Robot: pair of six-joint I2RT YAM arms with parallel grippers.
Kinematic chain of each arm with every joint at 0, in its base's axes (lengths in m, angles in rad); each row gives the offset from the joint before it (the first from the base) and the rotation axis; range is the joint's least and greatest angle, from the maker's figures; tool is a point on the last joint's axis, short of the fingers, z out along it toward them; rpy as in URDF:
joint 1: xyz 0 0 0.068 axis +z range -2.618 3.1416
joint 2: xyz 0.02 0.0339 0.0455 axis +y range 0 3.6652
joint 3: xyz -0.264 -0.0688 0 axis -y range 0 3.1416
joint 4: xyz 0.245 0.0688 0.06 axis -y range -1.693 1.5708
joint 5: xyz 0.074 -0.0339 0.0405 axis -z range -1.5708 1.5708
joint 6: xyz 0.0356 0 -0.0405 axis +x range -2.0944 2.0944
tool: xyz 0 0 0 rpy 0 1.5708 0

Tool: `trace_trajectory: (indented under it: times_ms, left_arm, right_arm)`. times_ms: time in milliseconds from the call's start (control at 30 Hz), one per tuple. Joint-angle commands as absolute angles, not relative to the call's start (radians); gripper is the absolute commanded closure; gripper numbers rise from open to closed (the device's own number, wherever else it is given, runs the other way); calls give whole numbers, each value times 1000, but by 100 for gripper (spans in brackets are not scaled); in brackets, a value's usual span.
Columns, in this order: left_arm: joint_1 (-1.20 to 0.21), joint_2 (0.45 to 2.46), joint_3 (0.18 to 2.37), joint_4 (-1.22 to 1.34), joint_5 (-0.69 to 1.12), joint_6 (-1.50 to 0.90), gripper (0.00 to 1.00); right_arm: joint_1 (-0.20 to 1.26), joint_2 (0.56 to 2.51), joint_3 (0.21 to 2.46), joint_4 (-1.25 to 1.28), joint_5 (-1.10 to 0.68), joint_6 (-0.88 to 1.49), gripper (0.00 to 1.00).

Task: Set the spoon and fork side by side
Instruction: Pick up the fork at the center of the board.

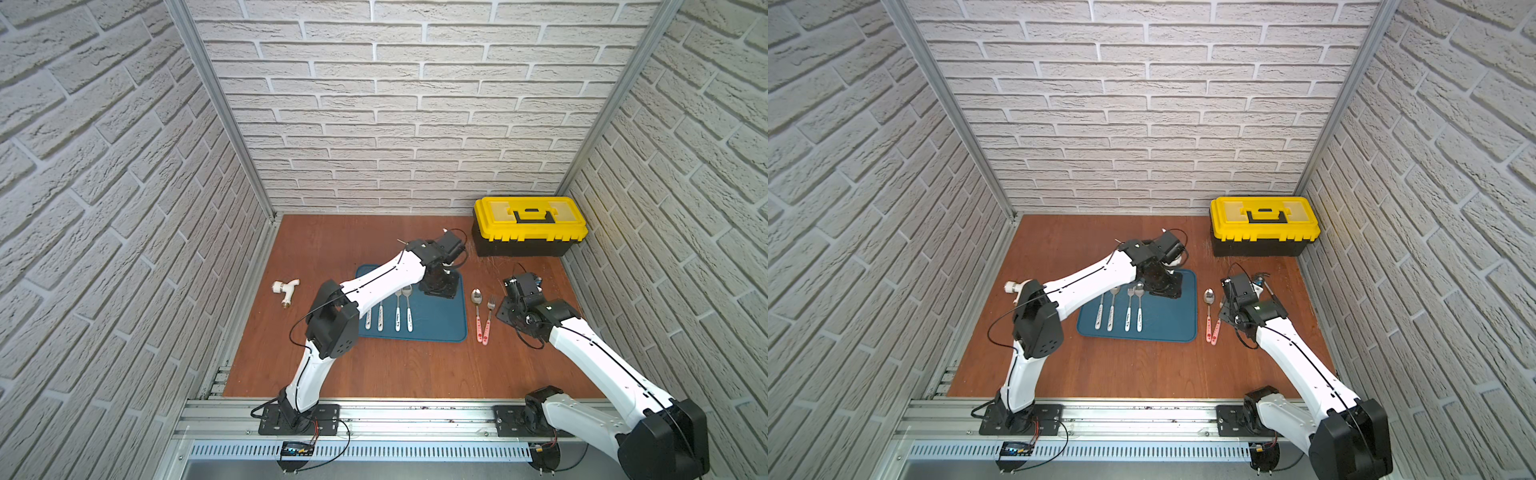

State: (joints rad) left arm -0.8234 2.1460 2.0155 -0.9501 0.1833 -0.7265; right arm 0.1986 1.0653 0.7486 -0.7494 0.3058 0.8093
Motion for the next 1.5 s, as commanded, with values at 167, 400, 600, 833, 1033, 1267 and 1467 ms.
trace_trajectory:
  times_ms: [167, 400, 600, 833, 1033, 1267, 1467]
  left_arm:
    - [-811, 2096, 1979, -1044, 131, -728, 54]
    - [-650, 1792, 1602, -935, 106, -726, 54]
    - [-567, 1645, 1461, -934, 94, -701, 53]
    - [-545, 1595, 1399, -917, 104, -696, 53]
    - [-529, 1561, 1356, -901, 116, -693, 53]
    - [-516, 1547, 1336, -896, 125, -691, 52]
    - [-512, 1548, 1333, -894, 128, -687, 53]
  right_arm:
    - [116, 1268, 763, -709, 50, 656, 62]
    - [151, 1328, 714, -659, -53, 658, 67]
    - [163, 1296, 712, -671, -67, 676, 64]
    - [202, 1392, 723, -675, -49, 683, 64]
    - [208, 1390, 725, -694, -15, 689, 64]
    - [212, 1436, 719, -673, -12, 687, 64]
    - [213, 1460, 716, -667, 2, 687, 69]
